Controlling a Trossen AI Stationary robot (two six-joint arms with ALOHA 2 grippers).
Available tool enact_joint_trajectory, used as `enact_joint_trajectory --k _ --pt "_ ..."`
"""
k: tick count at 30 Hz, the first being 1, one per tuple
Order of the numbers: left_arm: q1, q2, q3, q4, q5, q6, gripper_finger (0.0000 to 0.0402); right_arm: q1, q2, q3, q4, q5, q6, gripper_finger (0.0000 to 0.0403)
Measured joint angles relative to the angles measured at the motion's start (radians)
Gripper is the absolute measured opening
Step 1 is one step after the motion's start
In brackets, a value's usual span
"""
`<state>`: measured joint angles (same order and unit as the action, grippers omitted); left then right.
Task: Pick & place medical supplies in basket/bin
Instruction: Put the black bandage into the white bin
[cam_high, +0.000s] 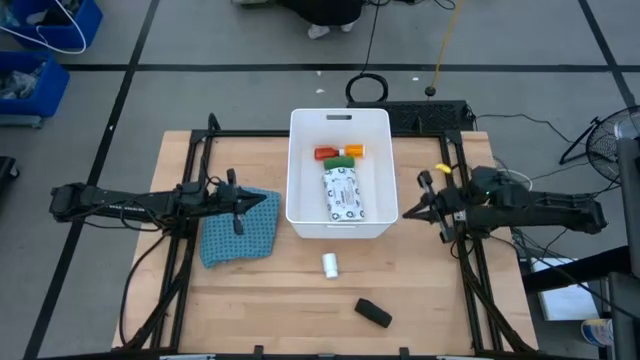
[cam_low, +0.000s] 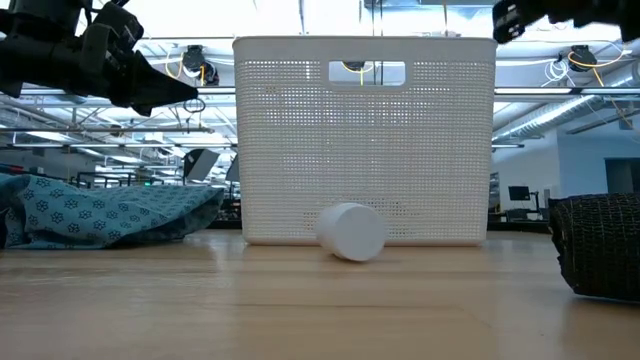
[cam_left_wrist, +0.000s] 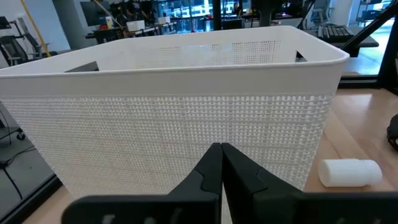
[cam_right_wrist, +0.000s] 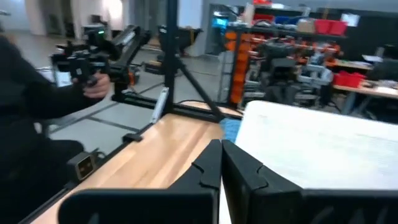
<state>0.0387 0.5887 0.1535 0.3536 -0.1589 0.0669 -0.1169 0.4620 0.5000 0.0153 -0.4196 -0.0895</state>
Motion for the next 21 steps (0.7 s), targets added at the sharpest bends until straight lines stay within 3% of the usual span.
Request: enact_joint_trajectory --k 6,11,15,21 --pt "0.000 0.000 0.000 -0.019 0.000 -0.001 0.0010 0.035 -0.008 -0.214 0.325 -0.003 0.032 0.0001" --pt "0.000 0.000 0.000 -0.036 0.000 -0.001 0.0010 0.054 -0.019 -0.317 0.480 -0.048 0.031 0.0001" --pt "0.000 0.000 0.000 -0.043 0.000 0.003 0.0010 0.054 -0.028 -0.340 0.494 -0.131 -0.033 0.0001" --pt "0.000 0.000 0.000 -0.043 0.000 0.006 0.0010 0.053 -0.027 -0.355 0.407 -0.159 -0.125 0.0001"
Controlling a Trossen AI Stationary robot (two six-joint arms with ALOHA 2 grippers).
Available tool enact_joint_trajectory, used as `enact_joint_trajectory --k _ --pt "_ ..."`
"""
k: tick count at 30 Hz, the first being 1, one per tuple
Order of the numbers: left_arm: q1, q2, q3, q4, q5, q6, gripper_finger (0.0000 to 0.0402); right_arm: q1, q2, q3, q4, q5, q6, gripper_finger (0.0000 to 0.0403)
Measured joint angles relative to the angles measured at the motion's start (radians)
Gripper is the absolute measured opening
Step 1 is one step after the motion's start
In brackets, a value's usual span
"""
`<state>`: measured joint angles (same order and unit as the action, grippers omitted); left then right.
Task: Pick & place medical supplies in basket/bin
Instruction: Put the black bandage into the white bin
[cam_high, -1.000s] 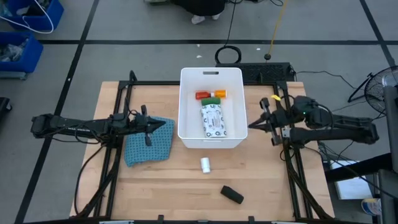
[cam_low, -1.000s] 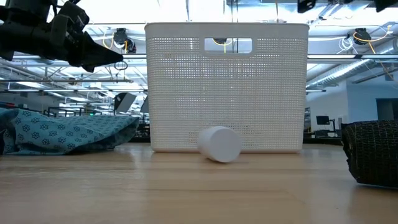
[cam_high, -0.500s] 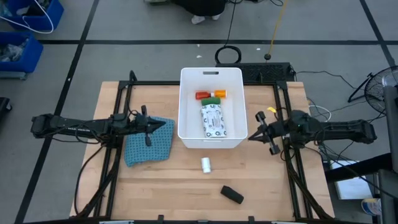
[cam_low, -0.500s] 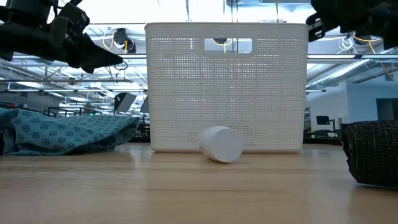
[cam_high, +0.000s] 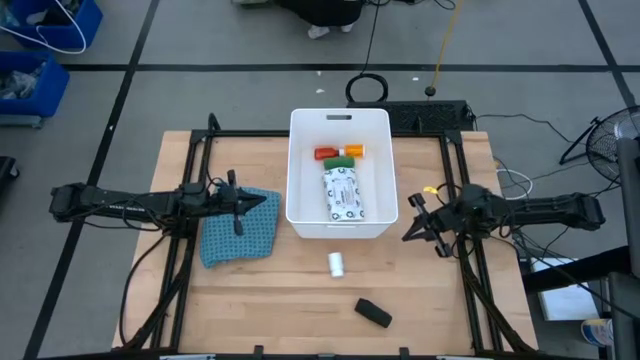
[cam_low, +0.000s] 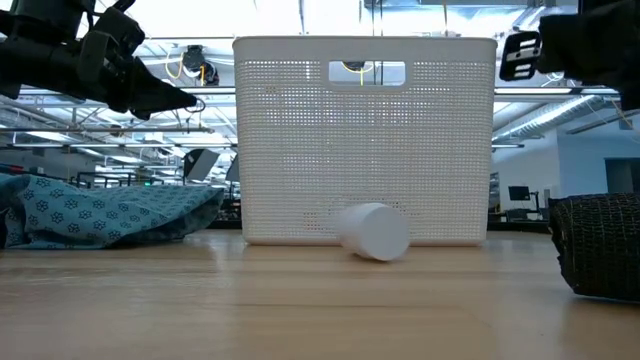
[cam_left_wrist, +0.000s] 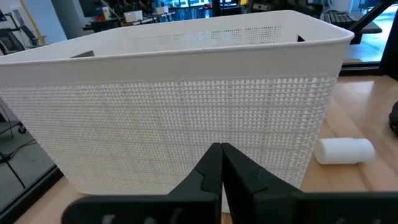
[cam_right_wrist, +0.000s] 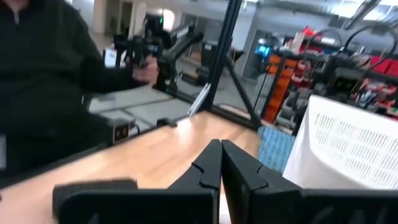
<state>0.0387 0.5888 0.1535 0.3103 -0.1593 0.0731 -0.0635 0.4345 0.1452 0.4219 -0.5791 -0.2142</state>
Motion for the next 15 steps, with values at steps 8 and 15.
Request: enact_joint_trajectory --k 8,15 --pt "0.000 0.000 0.000 0.000 0.000 -0.005 0.0010 -0.008 0.000 -0.001 -0.022 0.004 -0.010 0.0000" --pt "0.000 0.000 0.000 0.000 0.000 -0.006 0.0010 -0.008 0.006 -0.001 0.004 0.008 0.062 0.0000"
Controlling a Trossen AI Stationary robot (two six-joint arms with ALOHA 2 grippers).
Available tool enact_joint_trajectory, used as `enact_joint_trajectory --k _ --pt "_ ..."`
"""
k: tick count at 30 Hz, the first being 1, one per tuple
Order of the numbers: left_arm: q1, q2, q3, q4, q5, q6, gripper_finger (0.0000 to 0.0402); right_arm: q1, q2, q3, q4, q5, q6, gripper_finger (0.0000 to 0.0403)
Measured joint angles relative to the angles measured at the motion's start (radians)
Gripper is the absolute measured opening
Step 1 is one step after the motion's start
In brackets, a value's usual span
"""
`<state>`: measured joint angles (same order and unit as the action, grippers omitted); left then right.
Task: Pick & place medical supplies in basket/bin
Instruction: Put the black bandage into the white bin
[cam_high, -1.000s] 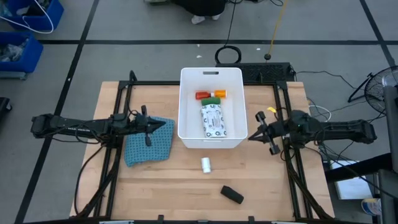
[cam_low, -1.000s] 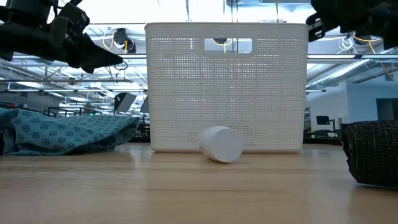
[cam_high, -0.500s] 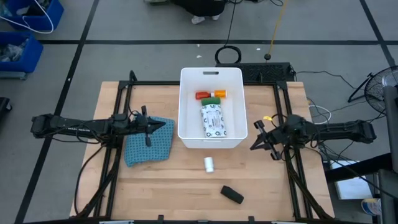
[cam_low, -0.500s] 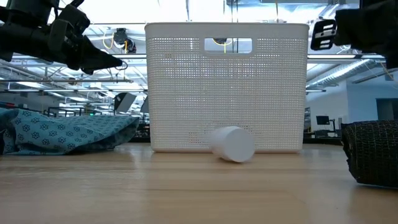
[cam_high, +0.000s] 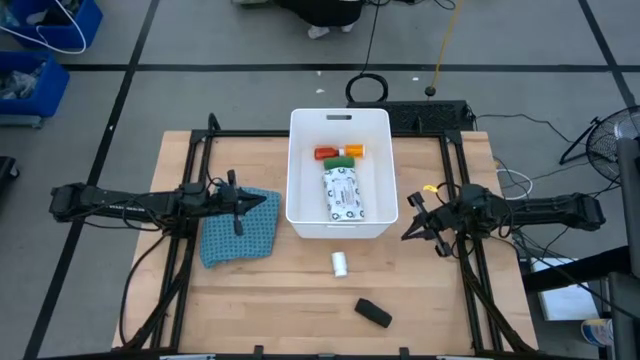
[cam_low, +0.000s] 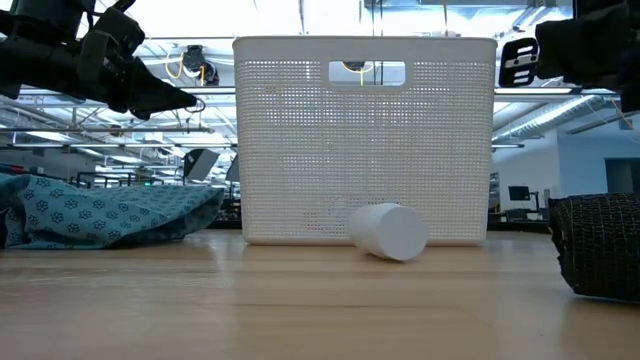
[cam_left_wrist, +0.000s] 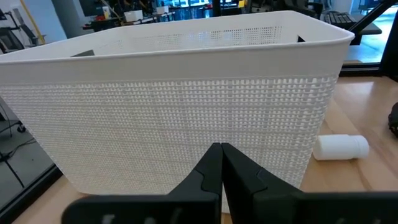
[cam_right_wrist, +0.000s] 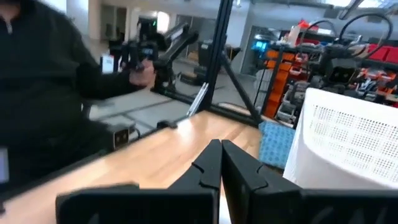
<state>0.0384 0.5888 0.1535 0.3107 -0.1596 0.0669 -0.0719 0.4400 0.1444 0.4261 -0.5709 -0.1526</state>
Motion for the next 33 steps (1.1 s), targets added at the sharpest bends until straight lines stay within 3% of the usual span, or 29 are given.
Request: enact_joint_trajectory --k 5,9,15,22,27,33 --pt "0.000 0.000 0.000 0.000 0.000 -0.020 0.0010 0.041 0.000 0.017 0.092 0.107 0.102 0.0000" --pt "0.000 0.000 0.000 -0.001 0.000 -0.021 0.0010 0.138 0.021 0.118 -0.020 0.148 0.140 0.0000" --pt "0.000 0.000 0.000 -0.015 0.001 -0.020 0.0010 0.379 0.130 0.331 -0.311 0.470 0.198 0.0001" --pt "0.000 0.000 0.000 -0.040 0.001 -0.021 0.0010 0.665 0.349 0.523 -0.400 0.820 0.289 0.0022" --pt "0.000 0.000 0.000 -0.031 0.001 -0.052 0.0010 0.791 0.511 0.631 -0.395 0.940 0.411 0.0058" --pt "0.000 0.000 0.000 -0.029 0.002 -0.113 0.0010 0.848 0.681 0.732 -0.497 1.033 0.572 0.0147"
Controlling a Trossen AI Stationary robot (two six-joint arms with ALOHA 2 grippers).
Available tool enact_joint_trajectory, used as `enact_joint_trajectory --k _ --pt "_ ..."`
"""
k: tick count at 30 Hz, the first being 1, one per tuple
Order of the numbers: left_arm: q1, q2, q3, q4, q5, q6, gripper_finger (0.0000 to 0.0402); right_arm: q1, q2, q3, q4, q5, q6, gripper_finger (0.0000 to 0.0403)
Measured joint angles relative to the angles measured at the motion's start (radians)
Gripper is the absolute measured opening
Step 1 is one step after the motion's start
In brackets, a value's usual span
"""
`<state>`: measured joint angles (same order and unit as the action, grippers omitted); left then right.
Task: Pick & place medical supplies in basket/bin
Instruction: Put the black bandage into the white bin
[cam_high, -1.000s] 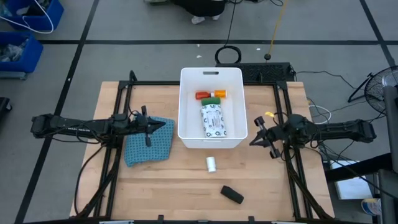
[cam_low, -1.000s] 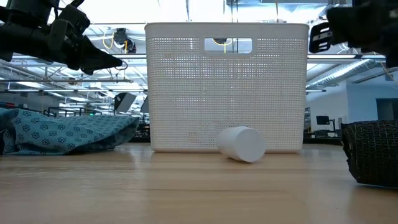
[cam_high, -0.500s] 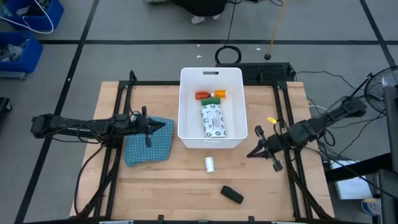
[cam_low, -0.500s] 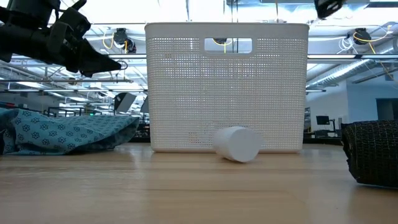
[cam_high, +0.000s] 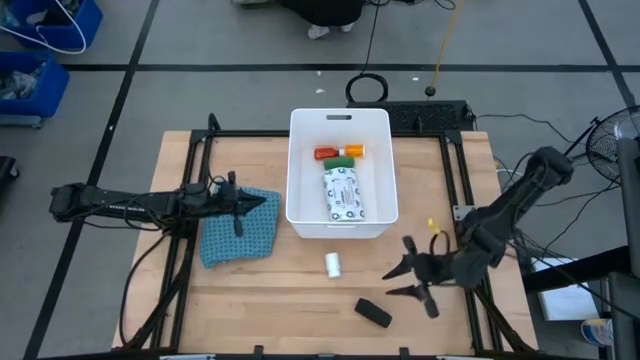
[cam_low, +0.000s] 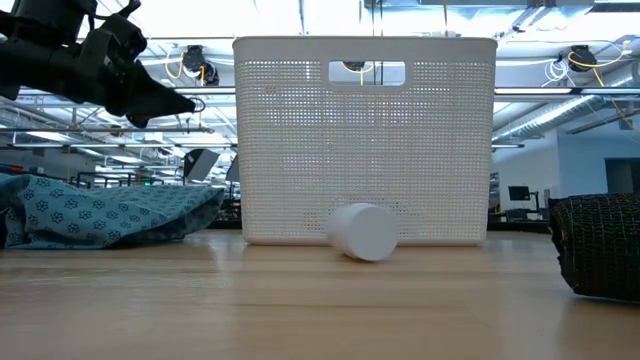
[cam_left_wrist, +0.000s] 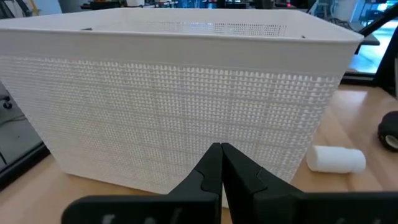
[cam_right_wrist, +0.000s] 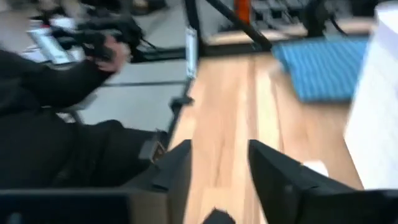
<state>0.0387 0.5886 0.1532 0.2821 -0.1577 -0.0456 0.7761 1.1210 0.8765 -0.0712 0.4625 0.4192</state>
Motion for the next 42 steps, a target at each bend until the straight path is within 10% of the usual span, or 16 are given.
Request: enact_joint_trajectory --k 10,42 --pt "0.000 0.000 0.000 0.006 0.000 -0.015 0.0010 -0.003 0.172 0.085 -0.212 0.006 0.340 0.0262" --pt "0.000 0.000 0.000 0.006 -0.001 0.040 0.0010 -0.052 0.722 0.357 -0.534 -0.172 0.565 0.0254"
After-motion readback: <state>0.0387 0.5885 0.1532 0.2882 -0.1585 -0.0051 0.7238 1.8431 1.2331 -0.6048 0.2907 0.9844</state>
